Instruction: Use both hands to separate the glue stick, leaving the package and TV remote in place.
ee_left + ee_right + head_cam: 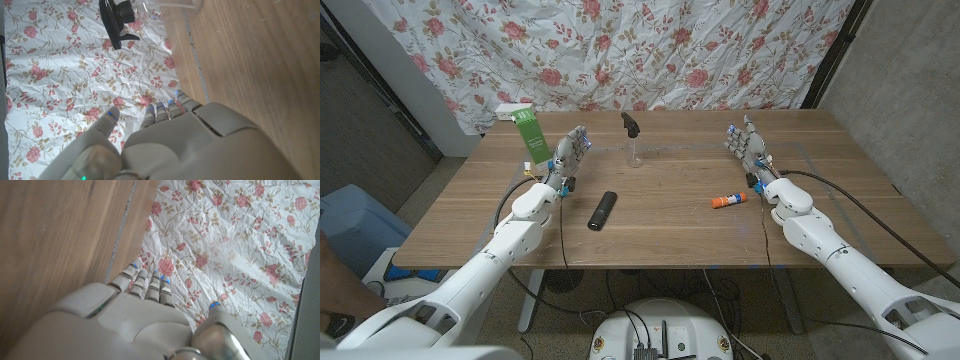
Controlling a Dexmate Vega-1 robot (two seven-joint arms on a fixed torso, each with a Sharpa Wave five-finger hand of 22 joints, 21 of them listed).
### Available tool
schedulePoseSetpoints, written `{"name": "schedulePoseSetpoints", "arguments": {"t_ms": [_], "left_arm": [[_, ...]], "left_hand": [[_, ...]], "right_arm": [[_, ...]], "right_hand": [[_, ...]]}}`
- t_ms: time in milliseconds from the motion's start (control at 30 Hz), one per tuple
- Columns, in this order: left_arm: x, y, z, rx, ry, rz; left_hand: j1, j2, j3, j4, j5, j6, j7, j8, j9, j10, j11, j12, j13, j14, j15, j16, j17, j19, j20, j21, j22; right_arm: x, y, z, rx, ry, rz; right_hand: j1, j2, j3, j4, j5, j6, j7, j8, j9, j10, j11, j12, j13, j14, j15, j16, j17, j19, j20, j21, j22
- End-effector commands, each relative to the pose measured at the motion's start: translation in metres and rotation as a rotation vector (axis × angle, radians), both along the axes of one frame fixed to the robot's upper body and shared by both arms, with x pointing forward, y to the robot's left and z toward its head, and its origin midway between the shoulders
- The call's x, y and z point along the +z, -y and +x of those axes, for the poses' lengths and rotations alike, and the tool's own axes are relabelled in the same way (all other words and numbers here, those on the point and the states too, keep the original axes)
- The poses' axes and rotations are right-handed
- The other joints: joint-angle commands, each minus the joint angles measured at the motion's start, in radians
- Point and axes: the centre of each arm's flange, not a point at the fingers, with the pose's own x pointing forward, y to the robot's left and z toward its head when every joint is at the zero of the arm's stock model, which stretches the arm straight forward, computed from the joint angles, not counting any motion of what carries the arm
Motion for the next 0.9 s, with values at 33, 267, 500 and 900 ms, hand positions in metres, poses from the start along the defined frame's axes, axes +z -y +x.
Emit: {"name": "schedulePoseSetpoints", "arguments": {"t_ms": [33, 267, 500, 900], "left_arm": [[-0.001, -0.003, -0.002, -0.001, 0.014, -0.008], [0.002, 0.001, -0.007, 0.012, 0.018, -0.001], [0.007, 0.003, -0.016, 0.024, 0.022, 0.013], [0.012, -0.003, -0.028, 0.041, 0.025, 0.014]], "left_hand": [[-0.002, 0.102, 0.01, -0.001, 0.006, 0.002, 0.01, 0.007, 0.002, 0.001, -0.002, 0.005, 0.002, -0.001, -0.003, 0.007, 0.003, 0.006, -0.016, 0.005, 0.004], [-0.006, 0.098, 0.012, -0.002, 0.006, 0.009, 0.01, 0.009, 0.002, 0.006, 0.005, 0.005, 0.002, 0.003, -0.003, 0.006, 0.003, 0.008, -0.016, 0.005, 0.004], [-0.009, 0.098, 0.014, -0.001, 0.007, 0.016, 0.011, 0.01, 0.002, 0.011, 0.0, 0.006, 0.002, 0.008, -0.004, 0.007, 0.003, 0.01, -0.017, 0.005, 0.004], [-0.015, 0.094, 0.02, -0.003, 0.008, 0.034, 0.007, 0.012, 0.002, 0.03, -0.007, 0.009, 0.002, 0.028, -0.013, 0.009, 0.002, 0.02, -0.021, 0.007, 0.004]], "right_arm": [[0.004, -0.008, -0.01, -0.008, 0.041, -0.051], [0.007, -0.002, -0.019, -0.022, 0.06, -0.124], [0.01, 0.006, -0.028, -0.033, 0.074, -0.212], [0.019, 0.012, -0.037, -0.032, 0.119, -0.402]], "right_hand": [[-0.002, 0.01, 0.008, 0.003, 0.006, 0.009, -0.001, 0.005, 0.004, 0.004, -0.004, 0.004, 0.001, 0.001, -0.006, 0.005, 0.0, -0.002, -0.005, 0.005, 0.001], [-0.002, 0.011, 0.01, 0.002, 0.008, 0.006, -0.004, 0.005, 0.004, 0.002, -0.006, 0.003, 0.001, -0.001, -0.012, 0.004, -0.004, -0.006, -0.01, 0.005, 0.001], [-0.002, 0.006, 0.01, 0.0, 0.01, 0.003, -0.006, 0.004, 0.004, 0.002, -0.006, 0.004, 0.0, -0.001, -0.014, 0.003, -0.008, -0.008, -0.011, 0.005, 0.001], [-0.024, -0.003, 0.002, 0.01, 0.014, -0.003, -0.018, 0.004, 0.003, -0.009, -0.028, 0.002, -0.001, -0.011, -0.03, 0.002, -0.018, -0.029, -0.019, 0.004, 0.001]]}}
